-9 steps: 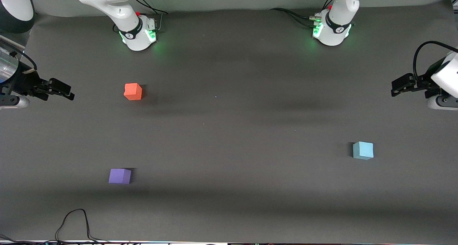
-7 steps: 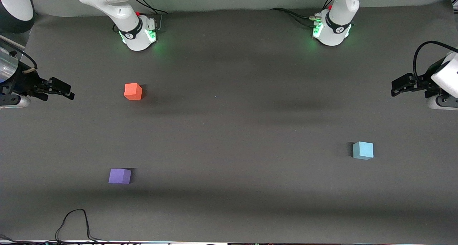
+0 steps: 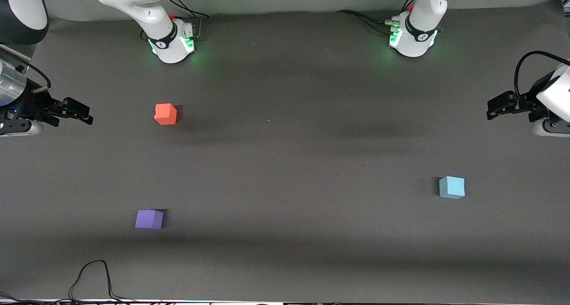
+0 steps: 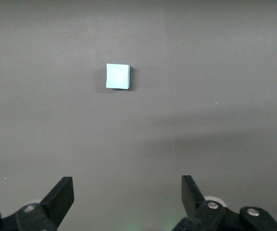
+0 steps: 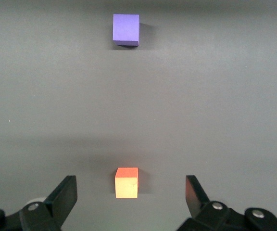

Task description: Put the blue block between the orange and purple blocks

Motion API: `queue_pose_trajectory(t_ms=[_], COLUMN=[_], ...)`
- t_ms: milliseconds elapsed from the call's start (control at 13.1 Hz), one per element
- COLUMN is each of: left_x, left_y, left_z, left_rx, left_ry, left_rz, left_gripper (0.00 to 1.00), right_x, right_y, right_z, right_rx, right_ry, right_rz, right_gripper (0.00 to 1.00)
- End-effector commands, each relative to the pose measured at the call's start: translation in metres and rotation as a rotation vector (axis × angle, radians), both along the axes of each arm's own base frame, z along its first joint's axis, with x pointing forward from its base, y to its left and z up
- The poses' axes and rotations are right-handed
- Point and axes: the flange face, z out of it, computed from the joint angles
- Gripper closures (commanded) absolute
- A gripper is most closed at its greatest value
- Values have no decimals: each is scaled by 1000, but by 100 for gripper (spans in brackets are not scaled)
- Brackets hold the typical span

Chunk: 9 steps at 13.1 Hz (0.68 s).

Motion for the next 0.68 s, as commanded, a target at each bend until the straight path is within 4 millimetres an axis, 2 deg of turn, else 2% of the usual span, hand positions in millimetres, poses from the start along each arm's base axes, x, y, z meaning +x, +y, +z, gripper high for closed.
queue_pose_trajectory(t_ms=[0, 152, 304, 457, 609], left_x=[-7, -7, -9, -8, -8], left_y=[4, 17, 29, 31, 32], left_z=[-2, -4, -8, -25, -48], left_rx=[3, 0, -3, 2, 2], left_ry=[13, 11, 17, 6, -4], left_rz=[-2, -38, -54, -54, -56], left_gripper=[0, 0, 0, 0, 0], right_x=[1, -2, -1, 0, 3], right_y=[2, -8, -8, -11, -13], right_z=[17, 30, 32, 30, 20], right_rx=[-22, -21, -23, -24, -24], right_ry=[-24, -37, -43, -45, -30], right_rz=[30, 40, 37, 30, 25], right_gripper=[0, 0, 0, 0, 0])
